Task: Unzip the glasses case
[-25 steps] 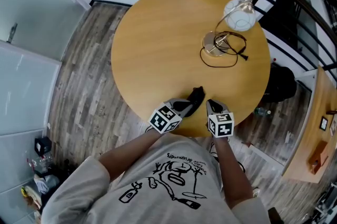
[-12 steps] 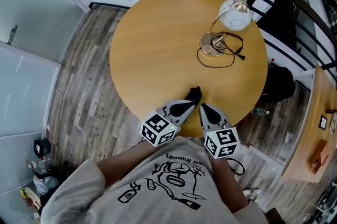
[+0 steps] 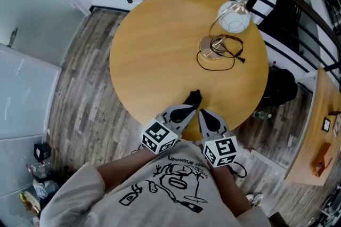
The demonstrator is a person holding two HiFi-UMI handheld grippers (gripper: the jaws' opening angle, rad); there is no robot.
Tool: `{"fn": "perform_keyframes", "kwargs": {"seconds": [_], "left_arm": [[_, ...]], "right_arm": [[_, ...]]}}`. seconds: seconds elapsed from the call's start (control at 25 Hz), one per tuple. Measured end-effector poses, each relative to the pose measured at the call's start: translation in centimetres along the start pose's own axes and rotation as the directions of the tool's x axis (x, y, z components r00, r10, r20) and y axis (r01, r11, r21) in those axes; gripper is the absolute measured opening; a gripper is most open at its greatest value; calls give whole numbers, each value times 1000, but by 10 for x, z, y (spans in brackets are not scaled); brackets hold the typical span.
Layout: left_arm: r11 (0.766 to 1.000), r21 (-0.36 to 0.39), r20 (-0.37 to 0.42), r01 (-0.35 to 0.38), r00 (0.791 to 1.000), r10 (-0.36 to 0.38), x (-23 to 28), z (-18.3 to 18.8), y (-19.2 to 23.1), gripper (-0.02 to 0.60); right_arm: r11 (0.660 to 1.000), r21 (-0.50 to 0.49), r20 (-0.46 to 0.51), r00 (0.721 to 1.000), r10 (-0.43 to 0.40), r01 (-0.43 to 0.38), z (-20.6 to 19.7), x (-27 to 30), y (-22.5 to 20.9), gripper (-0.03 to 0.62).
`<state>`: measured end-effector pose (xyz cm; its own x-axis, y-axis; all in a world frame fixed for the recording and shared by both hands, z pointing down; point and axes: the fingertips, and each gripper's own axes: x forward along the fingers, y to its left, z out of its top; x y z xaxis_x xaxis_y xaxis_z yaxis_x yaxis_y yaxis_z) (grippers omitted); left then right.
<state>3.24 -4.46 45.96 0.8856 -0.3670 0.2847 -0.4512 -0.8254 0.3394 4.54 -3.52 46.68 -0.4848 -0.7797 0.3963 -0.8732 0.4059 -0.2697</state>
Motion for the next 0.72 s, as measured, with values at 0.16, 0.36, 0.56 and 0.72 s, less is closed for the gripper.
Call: {"fn": "perform_keyframes", "kwargs": {"seconds": [0.16, 0.36, 0.56, 0.72], "left_arm": [[1000, 10, 10, -6, 1000, 6, 1, 4, -1, 8], [1000, 22, 12, -11, 1000, 10, 3, 5, -2, 8], [999, 33, 14, -13, 1000, 13, 4, 6, -5, 8], [999, 31, 12, -12, 1000, 12, 4, 6, -5, 8]], "right_arm": [[1000, -9, 9, 1000, -4, 4, 2, -2, -1, 23], [1000, -15, 15, 1000, 3, -3, 2, -2, -3, 23], [1000, -20, 23, 1000, 0, 1, 2, -3, -4, 23], [1000, -18, 20, 1000, -6, 6, 2, -4, -6, 23]]}}
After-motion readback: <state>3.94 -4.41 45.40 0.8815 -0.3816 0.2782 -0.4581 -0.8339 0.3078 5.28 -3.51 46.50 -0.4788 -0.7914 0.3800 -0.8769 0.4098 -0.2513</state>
